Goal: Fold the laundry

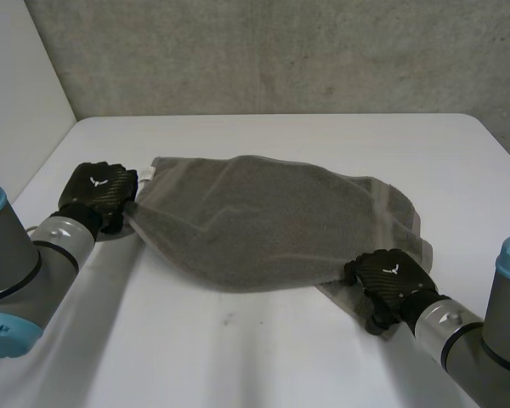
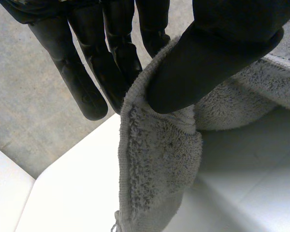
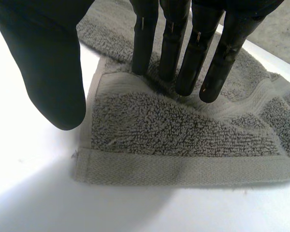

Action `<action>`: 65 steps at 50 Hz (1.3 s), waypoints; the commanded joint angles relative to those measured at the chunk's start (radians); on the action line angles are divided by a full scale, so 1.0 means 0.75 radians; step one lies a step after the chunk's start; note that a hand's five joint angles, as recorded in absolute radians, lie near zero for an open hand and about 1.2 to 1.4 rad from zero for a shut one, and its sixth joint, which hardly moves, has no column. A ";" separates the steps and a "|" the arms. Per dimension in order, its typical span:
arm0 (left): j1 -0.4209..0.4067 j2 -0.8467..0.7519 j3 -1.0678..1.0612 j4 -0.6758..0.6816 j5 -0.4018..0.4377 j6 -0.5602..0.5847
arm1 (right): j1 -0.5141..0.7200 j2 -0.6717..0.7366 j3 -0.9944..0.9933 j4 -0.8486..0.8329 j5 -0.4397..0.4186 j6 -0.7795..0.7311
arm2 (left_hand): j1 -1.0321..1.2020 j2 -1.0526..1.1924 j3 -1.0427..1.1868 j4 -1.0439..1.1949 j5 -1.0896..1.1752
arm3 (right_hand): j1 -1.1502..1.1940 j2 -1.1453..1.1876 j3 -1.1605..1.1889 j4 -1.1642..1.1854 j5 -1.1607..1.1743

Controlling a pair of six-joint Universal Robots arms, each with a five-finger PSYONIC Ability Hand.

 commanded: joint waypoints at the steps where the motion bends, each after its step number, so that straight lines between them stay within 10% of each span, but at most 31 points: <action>1: -0.001 -0.001 0.000 0.002 0.000 0.000 | 0.002 0.037 -0.005 -0.034 0.007 -0.007 | 0.282 0.239 0.241 0.238 0.249 | 0.240 0.128 0.121 0.123 0.149; 43: -0.007 0.001 -0.004 -0.017 -0.006 0.010 | -0.026 -0.008 -0.091 -0.132 0.036 -0.099 | 0.282 0.239 0.241 0.238 0.249 | 1.194 1.081 1.075 1.077 1.103; 54: -0.005 0.234 0.002 -0.346 -0.008 0.131 | -0.288 -0.310 -0.385 0.574 -0.034 -0.316 | 0.282 0.239 0.241 0.238 0.249 | 1.194 1.081 1.075 1.077 1.103; 65: -0.007 0.496 -0.100 -0.804 0.006 0.576 | -0.523 -0.357 -0.618 1.199 -0.183 -0.761 | 0.282 0.239 0.241 0.238 0.249 | 1.194 1.081 1.075 1.077 1.103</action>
